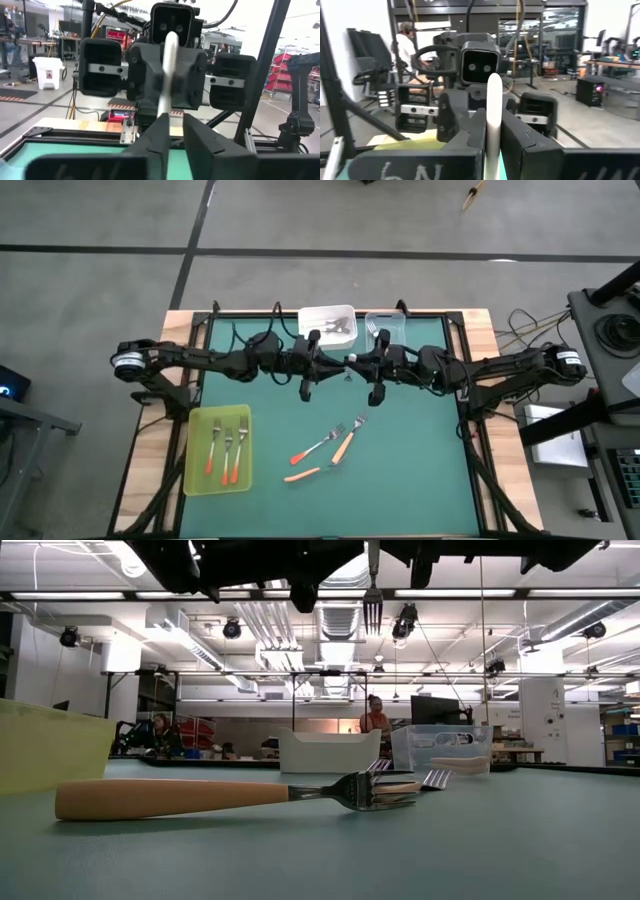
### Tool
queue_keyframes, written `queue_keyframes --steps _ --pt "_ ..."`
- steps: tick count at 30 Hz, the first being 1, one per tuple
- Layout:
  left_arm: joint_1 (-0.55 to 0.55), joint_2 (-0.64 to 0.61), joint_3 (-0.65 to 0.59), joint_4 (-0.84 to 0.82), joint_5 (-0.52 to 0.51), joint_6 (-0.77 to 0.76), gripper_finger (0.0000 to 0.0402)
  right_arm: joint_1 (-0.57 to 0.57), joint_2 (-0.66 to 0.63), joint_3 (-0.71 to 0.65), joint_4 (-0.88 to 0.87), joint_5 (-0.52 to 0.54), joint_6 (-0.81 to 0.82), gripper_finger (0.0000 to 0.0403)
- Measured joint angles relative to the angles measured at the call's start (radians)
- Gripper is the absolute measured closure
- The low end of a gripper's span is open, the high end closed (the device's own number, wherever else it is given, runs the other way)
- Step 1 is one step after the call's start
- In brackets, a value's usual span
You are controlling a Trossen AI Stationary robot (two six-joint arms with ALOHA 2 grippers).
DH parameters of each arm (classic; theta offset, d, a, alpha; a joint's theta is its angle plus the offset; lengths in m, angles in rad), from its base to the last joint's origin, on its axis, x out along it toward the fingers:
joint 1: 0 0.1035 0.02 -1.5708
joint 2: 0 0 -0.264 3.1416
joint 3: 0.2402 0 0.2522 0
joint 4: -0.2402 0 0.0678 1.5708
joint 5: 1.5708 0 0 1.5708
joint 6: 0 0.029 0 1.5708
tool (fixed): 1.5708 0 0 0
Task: Sort silverware by color (type)
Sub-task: Put the white fork into the white bin
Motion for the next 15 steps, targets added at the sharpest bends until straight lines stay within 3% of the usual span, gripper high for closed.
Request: queue_keyframes --steps 9,15 --pt "0.094 -0.081 -0.001 -0.139 0.017 0.074 0.0247 -0.036 -0.002 0.081 -0.121 0.077 -0.078 0.0382" --pt "0.172 -0.177 -0.001 -0.325 0.011 0.195 0.0210 -0.066 0.006 0.163 -0.269 0.178 -0.135 0.0382"
